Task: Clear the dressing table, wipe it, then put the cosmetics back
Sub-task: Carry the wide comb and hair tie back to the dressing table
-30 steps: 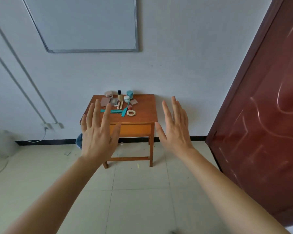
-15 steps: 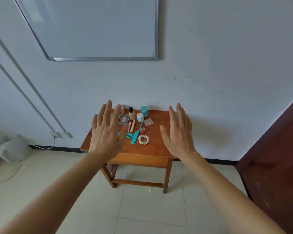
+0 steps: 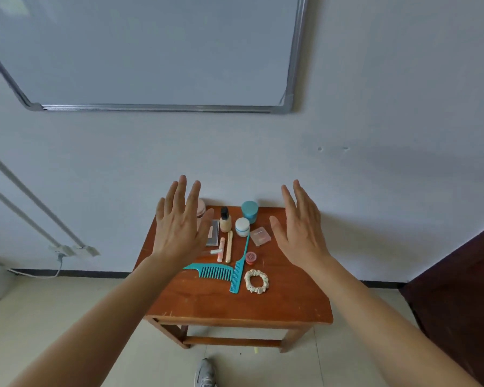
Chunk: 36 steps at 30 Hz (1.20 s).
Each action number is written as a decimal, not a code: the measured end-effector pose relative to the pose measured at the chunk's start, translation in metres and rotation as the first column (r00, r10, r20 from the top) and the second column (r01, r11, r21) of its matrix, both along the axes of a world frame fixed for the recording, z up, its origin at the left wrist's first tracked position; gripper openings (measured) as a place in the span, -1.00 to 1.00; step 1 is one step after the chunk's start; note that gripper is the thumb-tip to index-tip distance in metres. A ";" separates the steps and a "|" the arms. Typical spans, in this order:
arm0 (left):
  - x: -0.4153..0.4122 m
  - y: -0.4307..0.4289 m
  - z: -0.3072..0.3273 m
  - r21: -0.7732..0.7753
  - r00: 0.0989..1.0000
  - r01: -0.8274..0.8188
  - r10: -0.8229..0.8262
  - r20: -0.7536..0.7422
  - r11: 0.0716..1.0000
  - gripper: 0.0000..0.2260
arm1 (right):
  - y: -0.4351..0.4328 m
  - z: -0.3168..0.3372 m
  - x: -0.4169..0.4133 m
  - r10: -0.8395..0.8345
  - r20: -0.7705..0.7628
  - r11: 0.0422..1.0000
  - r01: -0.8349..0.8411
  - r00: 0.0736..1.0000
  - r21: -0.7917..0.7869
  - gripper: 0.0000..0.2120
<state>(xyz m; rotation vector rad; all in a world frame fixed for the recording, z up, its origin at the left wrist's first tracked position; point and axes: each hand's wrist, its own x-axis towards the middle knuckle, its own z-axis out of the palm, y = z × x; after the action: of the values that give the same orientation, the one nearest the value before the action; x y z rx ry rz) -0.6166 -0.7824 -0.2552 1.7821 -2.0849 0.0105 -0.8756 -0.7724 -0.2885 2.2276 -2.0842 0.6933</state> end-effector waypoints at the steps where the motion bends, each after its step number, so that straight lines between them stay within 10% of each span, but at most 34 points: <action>1: 0.007 -0.018 -0.005 0.028 1.000 0.017 -0.017 -0.001 0.999 -0.42 | -0.013 -0.003 0.006 -0.033 -0.004 0.999 0.033 0.999 0.017 -0.36; 18: 0.029 -0.077 -0.179 0.630 0.963 0.133 -0.251 0.102 0.765 -0.47 | -0.038 -0.152 0.057 -0.249 -0.087 0.802 0.256 0.965 0.540 -0.28; 27: 0.020 -0.063 -0.213 0.704 0.966 0.109 -0.243 0.092 0.701 -0.52 | 0.002 -0.204 0.052 -0.171 -0.037 0.807 0.162 0.985 0.568 -0.74; 36: 0.008 -0.072 -0.178 0.653 0.957 0.215 -0.291 0.008 0.726 -0.82 | -0.009 -0.176 0.037 -0.178 0.102 0.814 0.088 0.979 0.575 -0.71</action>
<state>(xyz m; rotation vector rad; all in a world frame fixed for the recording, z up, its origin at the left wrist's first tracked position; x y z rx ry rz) -0.6088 -0.8546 -0.4334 1.8398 -2.6097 -0.8085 -0.8385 -0.7809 -0.4645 2.2959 -2.7971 0.2458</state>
